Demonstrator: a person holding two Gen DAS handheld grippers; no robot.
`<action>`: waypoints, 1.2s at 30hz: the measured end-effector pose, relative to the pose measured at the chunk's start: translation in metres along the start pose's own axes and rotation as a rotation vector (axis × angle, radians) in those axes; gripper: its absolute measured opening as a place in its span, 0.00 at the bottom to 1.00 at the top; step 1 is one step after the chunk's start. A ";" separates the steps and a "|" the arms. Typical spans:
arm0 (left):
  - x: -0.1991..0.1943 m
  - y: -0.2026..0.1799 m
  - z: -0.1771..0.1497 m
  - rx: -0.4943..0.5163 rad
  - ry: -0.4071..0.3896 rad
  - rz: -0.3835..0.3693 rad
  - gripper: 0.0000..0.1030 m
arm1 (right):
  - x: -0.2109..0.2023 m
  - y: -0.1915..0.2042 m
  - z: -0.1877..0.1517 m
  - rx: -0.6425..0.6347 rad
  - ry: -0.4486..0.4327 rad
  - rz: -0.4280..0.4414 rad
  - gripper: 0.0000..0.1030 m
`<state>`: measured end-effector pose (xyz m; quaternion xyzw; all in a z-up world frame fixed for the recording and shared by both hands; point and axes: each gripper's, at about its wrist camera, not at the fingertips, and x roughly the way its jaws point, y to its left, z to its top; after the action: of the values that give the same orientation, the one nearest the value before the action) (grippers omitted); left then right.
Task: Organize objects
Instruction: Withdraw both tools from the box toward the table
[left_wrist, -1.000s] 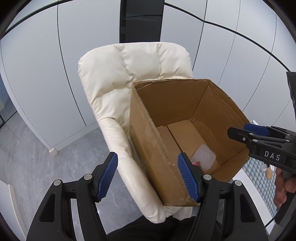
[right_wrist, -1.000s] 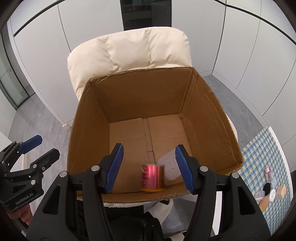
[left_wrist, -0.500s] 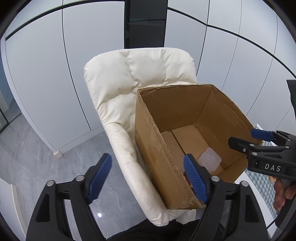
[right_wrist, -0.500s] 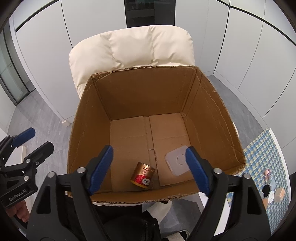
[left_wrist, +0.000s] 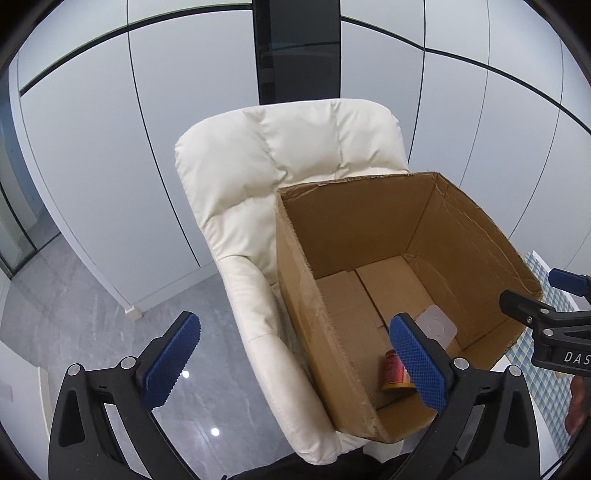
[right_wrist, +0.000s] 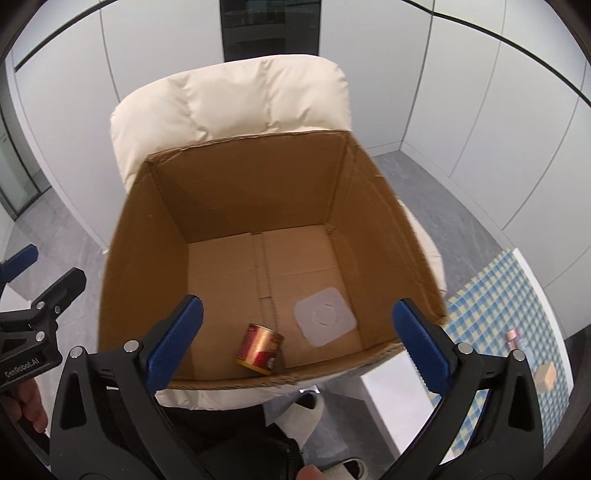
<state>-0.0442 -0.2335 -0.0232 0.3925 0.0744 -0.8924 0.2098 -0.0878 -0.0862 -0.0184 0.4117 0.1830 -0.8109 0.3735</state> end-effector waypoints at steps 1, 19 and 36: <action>0.000 -0.002 0.001 0.001 0.003 -0.007 0.99 | -0.001 -0.002 0.000 0.004 -0.003 -0.003 1.00; 0.002 -0.031 0.005 0.024 0.015 -0.049 0.99 | -0.009 -0.048 -0.012 0.097 0.001 -0.028 1.00; 0.005 -0.076 0.006 0.085 0.031 -0.115 0.99 | -0.019 -0.089 -0.027 0.144 0.005 -0.067 1.00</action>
<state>-0.0840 -0.1684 -0.0258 0.4099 0.0622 -0.8991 0.1403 -0.1334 -0.0036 -0.0203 0.4330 0.1389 -0.8330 0.3152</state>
